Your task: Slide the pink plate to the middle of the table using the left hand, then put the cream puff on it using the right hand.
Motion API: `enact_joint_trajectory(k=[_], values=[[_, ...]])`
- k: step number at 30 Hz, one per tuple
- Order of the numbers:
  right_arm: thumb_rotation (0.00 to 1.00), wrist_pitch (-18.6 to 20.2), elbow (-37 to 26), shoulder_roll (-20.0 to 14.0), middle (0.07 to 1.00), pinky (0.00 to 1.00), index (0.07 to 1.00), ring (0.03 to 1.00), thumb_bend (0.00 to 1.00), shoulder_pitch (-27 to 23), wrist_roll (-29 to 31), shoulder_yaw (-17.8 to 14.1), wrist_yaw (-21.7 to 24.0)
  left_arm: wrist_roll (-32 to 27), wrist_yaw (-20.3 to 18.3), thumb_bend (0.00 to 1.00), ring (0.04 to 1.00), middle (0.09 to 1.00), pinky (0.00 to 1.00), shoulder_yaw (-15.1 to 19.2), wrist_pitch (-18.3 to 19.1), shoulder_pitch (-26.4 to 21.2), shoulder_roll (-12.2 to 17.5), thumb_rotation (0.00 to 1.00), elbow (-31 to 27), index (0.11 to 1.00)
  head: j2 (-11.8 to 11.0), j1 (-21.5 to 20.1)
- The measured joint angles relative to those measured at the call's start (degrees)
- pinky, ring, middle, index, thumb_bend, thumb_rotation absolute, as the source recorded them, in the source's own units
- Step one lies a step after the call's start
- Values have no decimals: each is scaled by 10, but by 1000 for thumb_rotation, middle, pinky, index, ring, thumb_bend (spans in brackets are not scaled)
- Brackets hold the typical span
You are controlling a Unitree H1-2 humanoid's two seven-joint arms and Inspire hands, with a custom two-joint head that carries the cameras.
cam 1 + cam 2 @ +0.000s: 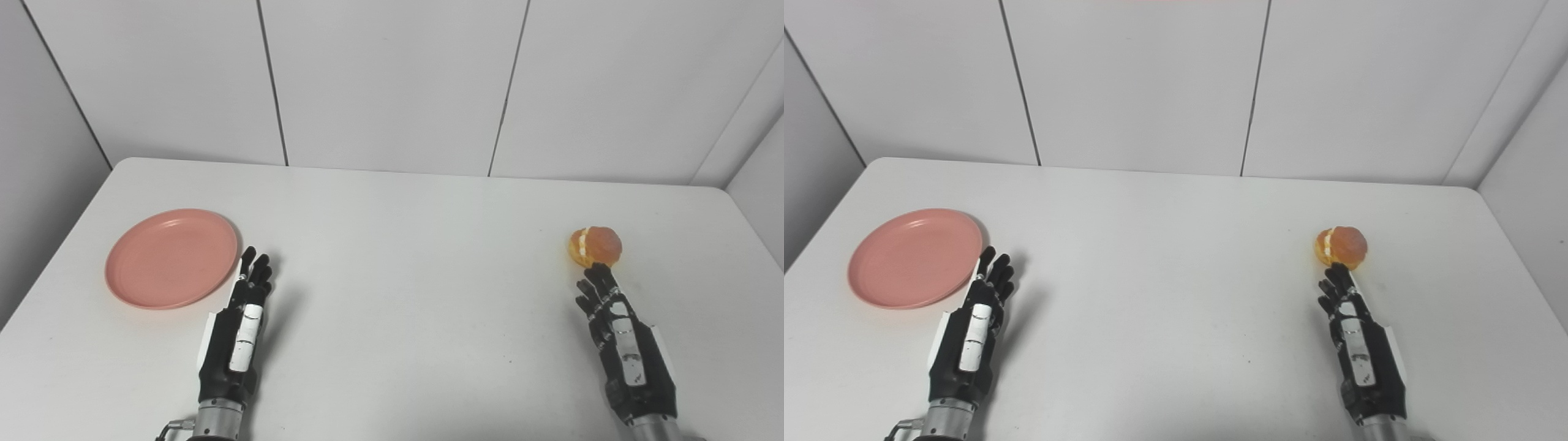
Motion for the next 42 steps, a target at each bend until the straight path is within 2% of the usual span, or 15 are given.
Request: enact_joint_trajectory(k=[4, 8, 18, 25, 27, 30, 33, 37, 42], values=[[858, -4, 14, -12, 966, 1000, 946, 970, 858, -4, 9, -7, 7, 16, 4, 715, 1000, 1000, 1000, -15, -1, -1, -17, 892, 1, 1000, -8, 14], [848, -14, 25, -21, 972, 1000, 944, 980, 854, -8, 20, -11, 25, 26, 11, 667, 1000, 1000, 1000, -18, -1, -1, -21, 900, 2, 1000, -18, 26], [850, -18, 51, -29, 950, 987, 938, 964, 839, -21, 38, -21, 48, 47, 26, 672, 1000, 1000, 1000, -26, -28, -15, -23, 929, 27, 1000, -41, 41], [849, -19, 50, -31, 938, 966, 920, 955, 823, -19, 49, -22, 58, 42, 27, 668, 1000, 1000, 1000, -24, -42, -16, -27, 902, 27, 1000, -44, 48], [853, -16, 45, -31, 931, 964, 911, 952, 810, -16, 49, -23, 53, 33, 26, 679, 1000, 998, 1000, -22, -44, -16, -29, 888, 27, 998, -44, 49], [862, 5, 32, -31, 941, 975, 924, 957, 764, -6, 49, -23, 44, 14, 26, 791, 976, 965, 1000, -19, -43, -16, -30, 883, 18, 963, -45, 52], [857, 14, 25, -30, 938, 964, 925, 948, 754, -1, 55, -25, 41, 4, 26, 812, 954, 944, 999, -20, -37, -12, -34, 873, 8, 942, -46, 54], [854, 25, 24, -29, 928, 939, 922, 936, 730, -1, 58, -27, 37, -1, 26, 821, 918, 923, 931, -22, -21, -13, -36, 851, -17, 923, -48, 53], [811, 33, 23, -27, 912, 909, 906, 922, 729, -1, 58, -28, 31, -21, 25, 823, 908, 911, 943, -7, 5, -63, -17, 858, -76, 892, -50, 54]])
